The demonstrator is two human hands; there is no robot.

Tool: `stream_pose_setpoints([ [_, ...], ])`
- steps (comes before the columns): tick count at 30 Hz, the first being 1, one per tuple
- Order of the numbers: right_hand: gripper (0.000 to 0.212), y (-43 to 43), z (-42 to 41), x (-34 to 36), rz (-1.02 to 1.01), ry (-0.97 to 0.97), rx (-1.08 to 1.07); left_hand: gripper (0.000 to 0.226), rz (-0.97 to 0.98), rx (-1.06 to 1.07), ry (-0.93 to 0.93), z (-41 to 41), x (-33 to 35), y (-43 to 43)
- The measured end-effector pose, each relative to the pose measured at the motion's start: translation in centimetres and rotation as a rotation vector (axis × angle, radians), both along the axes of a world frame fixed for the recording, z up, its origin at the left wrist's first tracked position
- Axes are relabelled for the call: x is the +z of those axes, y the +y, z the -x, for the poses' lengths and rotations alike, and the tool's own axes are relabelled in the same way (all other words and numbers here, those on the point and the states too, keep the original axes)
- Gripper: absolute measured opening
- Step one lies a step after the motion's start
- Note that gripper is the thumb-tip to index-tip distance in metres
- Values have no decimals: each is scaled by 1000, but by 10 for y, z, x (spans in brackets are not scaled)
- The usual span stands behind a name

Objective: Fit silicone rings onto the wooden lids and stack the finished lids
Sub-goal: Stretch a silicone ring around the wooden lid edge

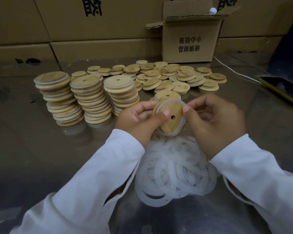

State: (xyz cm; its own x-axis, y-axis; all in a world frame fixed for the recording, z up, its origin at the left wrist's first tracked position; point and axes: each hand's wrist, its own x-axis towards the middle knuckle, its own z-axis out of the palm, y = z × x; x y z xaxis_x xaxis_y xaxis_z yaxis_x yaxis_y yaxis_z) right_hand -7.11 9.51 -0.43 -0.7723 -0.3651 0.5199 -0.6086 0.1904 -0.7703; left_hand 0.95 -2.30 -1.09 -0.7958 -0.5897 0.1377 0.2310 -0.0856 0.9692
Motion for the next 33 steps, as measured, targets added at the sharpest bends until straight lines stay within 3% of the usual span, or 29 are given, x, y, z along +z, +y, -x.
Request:
stream_pose_setpoints([
  [3,5,2,-1,0,-44,68,40,16,132,23,-30,-1,0,2],
  [6,3,2,-4,0,-92,129,82,19,295,26,-24,-3,1,4],
  [10,11,2,0,2,-54,29,123,20,354,-7,-38,-4,2,0],
  [14,14,1,1,4,-13,-86,176,20,320,-51,-42,-4,1,-4],
  [19,17,1,0,8,-10,-94,228,8,158,-67,-28,0,-1,-7],
  [25,17,1,1,9,-24,-106,272,21,107,-61,-11,-1,0,-9],
  [29,14,3,2,8,29,-138,278,21,166,-36,0,-2,1,-8],
  [33,2,2,0,4,30,-110,191,22,62,37,8,0,-1,-5],
])
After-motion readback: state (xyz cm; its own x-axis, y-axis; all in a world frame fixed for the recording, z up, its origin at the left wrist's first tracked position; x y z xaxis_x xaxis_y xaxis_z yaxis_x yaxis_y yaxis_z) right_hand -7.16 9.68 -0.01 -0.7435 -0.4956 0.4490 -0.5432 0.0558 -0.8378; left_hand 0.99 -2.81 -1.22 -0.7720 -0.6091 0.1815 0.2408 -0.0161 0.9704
